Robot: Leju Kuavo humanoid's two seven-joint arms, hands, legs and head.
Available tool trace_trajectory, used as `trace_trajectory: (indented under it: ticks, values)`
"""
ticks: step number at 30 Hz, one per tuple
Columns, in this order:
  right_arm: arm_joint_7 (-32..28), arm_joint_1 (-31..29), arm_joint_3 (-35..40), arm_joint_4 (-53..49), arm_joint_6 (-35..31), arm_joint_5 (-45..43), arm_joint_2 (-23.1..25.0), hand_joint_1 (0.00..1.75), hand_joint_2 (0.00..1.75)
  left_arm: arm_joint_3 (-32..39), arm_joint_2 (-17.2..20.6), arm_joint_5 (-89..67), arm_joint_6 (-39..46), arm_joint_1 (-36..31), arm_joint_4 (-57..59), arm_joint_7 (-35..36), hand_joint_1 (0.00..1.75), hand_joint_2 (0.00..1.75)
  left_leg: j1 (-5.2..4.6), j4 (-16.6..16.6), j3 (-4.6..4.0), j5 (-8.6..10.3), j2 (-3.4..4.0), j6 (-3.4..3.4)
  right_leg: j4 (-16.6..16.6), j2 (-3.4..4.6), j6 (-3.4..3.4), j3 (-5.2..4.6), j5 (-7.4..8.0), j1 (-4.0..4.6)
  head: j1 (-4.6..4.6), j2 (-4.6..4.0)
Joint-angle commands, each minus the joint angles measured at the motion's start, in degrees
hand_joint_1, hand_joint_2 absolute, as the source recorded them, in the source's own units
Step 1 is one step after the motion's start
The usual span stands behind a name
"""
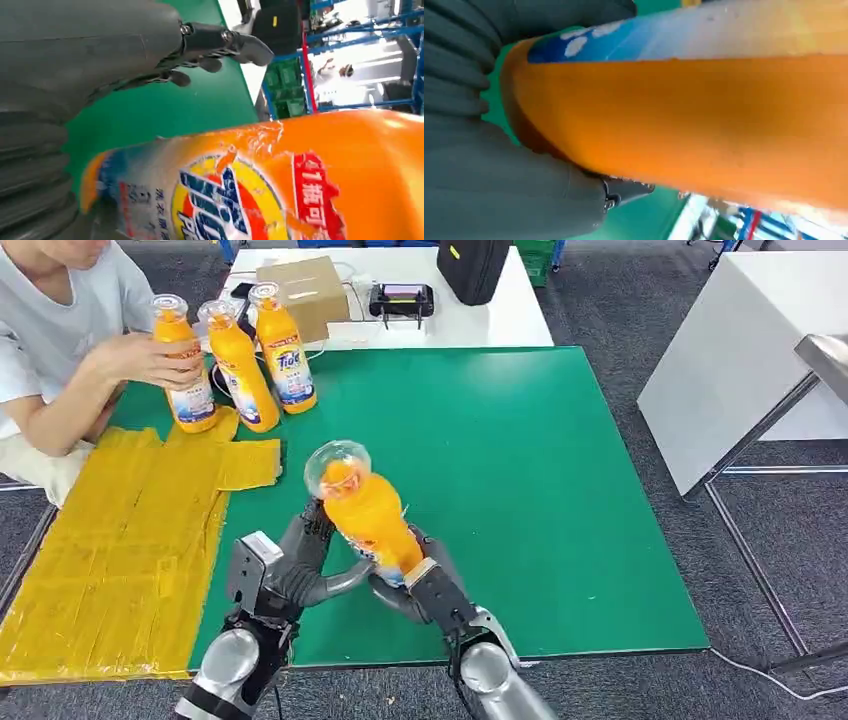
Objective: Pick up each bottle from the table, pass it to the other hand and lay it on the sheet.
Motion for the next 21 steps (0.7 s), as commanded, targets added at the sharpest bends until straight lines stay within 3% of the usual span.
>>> trace_trajectory:
  ticks: [1,7,15,16,17,18,19,21]
  values:
    - [-0.33,-4.55,6.82,8.18,0.5,0.39,-1.61,1.75,1.75,-2.23,1.82,0.08,0.08,-2.9,3.48,0.19,0.0,1.75,0.06,0.0,0.35,-0.17,-0.02,-0.05,-0.08,0.32,-0.06,0.36,-0.11,0.01,0.02,0.0]
    - [-0.22,-6.99,15.67,12.61,1.07,7.22,-1.12,1.75,1.75,-2.77,1.27,0.0,0.16,-4.33,4.22,-0.12,0.0,1.75,0.01,-0.02,0.27,-0.13,-0.03,-0.07,-0.06,0.26,-0.08,0.23,-0.08,0.0,0.0,0.0]
    - [-0.39,-7.85,17.41,14.93,1.23,7.09,-0.97,1.75,1.75,-3.54,0.81,-0.65,0.29,-5.0,5.58,-0.57,0.0,1.75,0.05,0.0,0.33,-0.17,-0.2,-0.06,-0.06,0.14,-0.07,0.29,-0.16,0.02,0.0,0.0]
    - [-0.39,-7.86,17.4,15.07,1.19,6.99,-0.98,1.75,1.75,-3.51,0.73,-0.7,0.4,-4.95,5.66,-0.67,0.33,1.75,0.01,-0.03,0.22,-0.1,-0.14,-0.04,-0.06,0.09,-0.04,0.15,-0.09,0.0,0.0,0.0]
    - [-0.41,-7.86,17.37,15.21,1.17,6.85,-1.0,1.75,1.75,-3.46,0.67,-0.75,0.54,-4.9,5.71,-0.79,1.45,1.75,0.03,-0.01,0.28,-0.14,-0.2,-0.05,-0.08,0.1,-0.06,0.25,-0.13,0.01,0.0,0.0]
    - [-0.42,-7.89,17.32,15.34,1.19,6.66,-0.99,1.75,1.75,-3.49,0.66,-0.78,0.59,-4.94,5.8,-0.85,1.66,1.75,0.04,-0.02,0.2,-0.1,-0.19,-0.04,-0.08,0.04,-0.04,0.16,-0.09,0.02,0.0,0.0]
    - [-0.43,-7.91,17.29,15.42,1.22,6.57,-0.98,1.75,1.75,-3.49,0.63,-0.77,0.6,-4.94,5.77,-0.9,1.75,1.75,0.04,-0.02,0.33,-0.16,-0.26,-0.06,-0.07,0.08,-0.07,0.3,-0.17,0.01,-0.02,0.0]
    - [-0.38,-8.02,17.33,15.88,1.38,6.43,-0.93,1.75,1.75,-3.48,0.55,-0.67,0.63,-4.84,5.7,-1.2,1.75,1.75,0.05,0.0,0.31,-0.16,-0.24,-0.07,-0.07,0.08,-0.08,0.29,-0.17,0.02,0.0,0.0]
